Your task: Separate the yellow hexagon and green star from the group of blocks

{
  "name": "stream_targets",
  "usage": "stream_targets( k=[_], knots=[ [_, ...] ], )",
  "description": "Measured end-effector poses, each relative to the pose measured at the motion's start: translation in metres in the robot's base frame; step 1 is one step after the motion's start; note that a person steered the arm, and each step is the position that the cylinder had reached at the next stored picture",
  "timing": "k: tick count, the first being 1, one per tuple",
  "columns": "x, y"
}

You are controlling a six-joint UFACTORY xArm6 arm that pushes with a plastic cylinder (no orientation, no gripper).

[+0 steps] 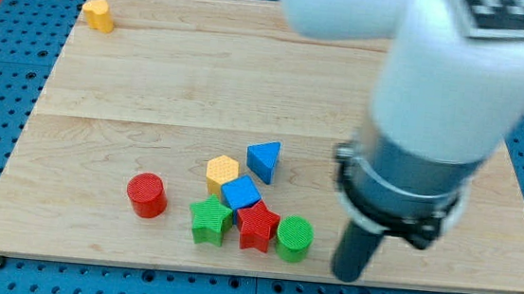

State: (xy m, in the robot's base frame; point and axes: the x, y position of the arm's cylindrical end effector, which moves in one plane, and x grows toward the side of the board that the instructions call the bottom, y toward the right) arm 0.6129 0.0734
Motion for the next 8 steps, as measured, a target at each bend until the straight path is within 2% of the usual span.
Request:
stream_targets(
  k=[1,2,3,4,5,6,8],
  knots=[
    [-0.007,-0.045],
    [-0.042,-0.082],
    [-0.059,-0.082],
    [-0.018,-0.072],
    [-0.004,-0.115],
    [-0.042,-0.157],
    [-0.079,-0.154]
  ],
)
